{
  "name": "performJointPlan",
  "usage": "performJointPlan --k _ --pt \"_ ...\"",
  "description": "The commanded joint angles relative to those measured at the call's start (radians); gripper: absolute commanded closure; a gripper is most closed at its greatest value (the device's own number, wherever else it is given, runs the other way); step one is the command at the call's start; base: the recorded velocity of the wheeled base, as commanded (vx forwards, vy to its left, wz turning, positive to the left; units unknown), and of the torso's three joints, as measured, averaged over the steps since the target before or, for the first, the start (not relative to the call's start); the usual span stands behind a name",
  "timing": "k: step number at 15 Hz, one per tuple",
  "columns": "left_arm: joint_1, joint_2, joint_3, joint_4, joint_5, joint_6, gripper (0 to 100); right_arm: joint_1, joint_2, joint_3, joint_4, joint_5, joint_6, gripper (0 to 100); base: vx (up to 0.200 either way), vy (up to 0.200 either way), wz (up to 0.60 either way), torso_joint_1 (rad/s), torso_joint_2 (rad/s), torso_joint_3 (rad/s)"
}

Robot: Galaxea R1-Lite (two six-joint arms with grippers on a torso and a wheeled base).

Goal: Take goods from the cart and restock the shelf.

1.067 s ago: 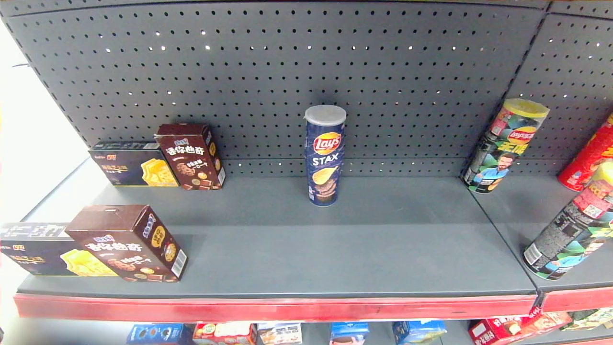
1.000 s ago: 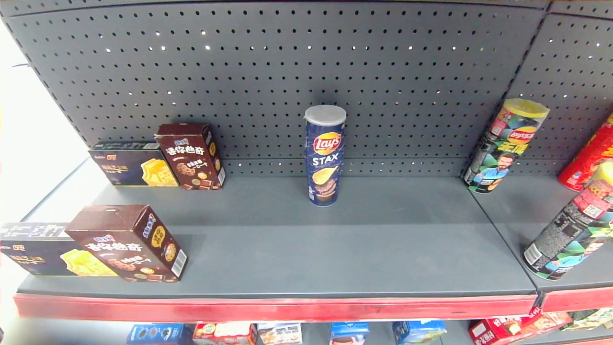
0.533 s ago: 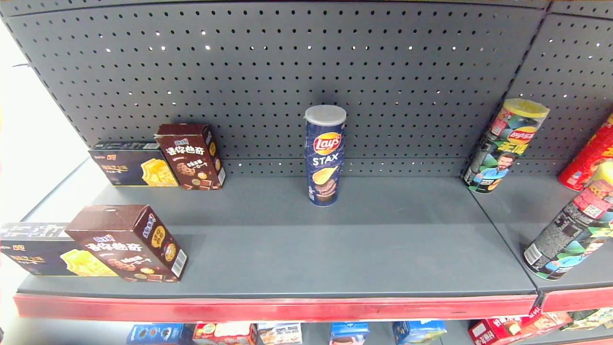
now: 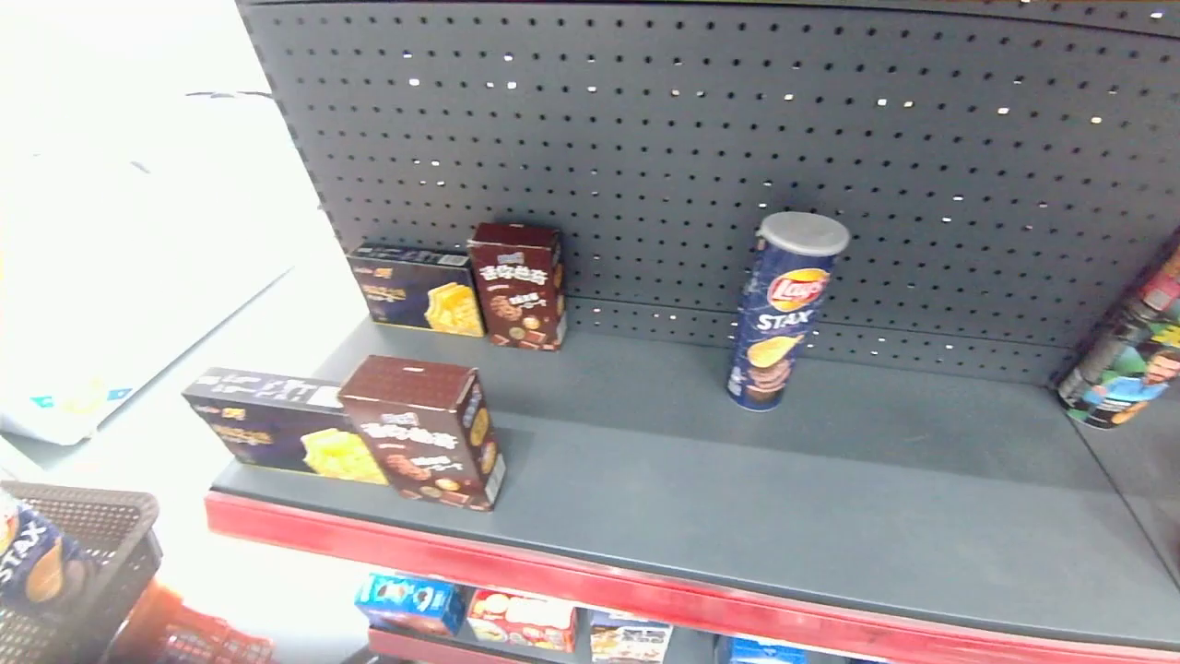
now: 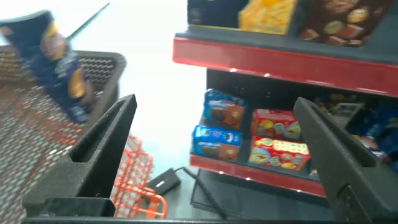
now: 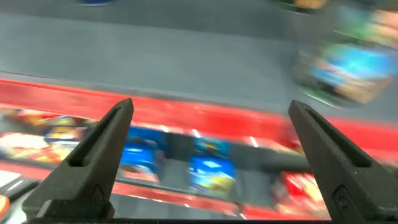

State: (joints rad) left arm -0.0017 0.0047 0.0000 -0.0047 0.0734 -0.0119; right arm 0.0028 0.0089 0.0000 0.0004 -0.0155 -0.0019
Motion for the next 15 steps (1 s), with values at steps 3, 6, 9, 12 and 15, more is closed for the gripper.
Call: performJointPlan --k 3,6,9,12,15 --pt "0.0 0.001 0.0 0.0 0.0 0.0 0 0.0 0.0 0.0 0.0 0.0 -0.001 0 0.0 0.0 0.6 -0.002 0.0 0.004" --pt "0.0 0.001 0.0 0.0 0.0 0.0 0 0.0 0.0 0.0 0.0 0.0 -0.001 0 0.0 0.0 0.6 0.002 0.0 0.004" --pt "0.0 0.0 0.0 0.0 0.0 0.0 0 0.0 0.0 0.0 0.0 -0.001 -0.001 0 0.0 0.0 0.0 0.0 0.0 0.0" --pt "0.0 0.0 0.0 0.0 -0.004 0.004 0 0.0 0.0 0.0 0.0 -0.001 -0.001 0 0.0 0.0 0.0 0.0 0.0 0.0" --pt "0.0 0.001 0.0 0.0 -0.004 0.003 0 0.0 0.0 0.0 0.0 0.0 -0.001 0 0.0 0.0 0.0 0.0 0.0 0.0"
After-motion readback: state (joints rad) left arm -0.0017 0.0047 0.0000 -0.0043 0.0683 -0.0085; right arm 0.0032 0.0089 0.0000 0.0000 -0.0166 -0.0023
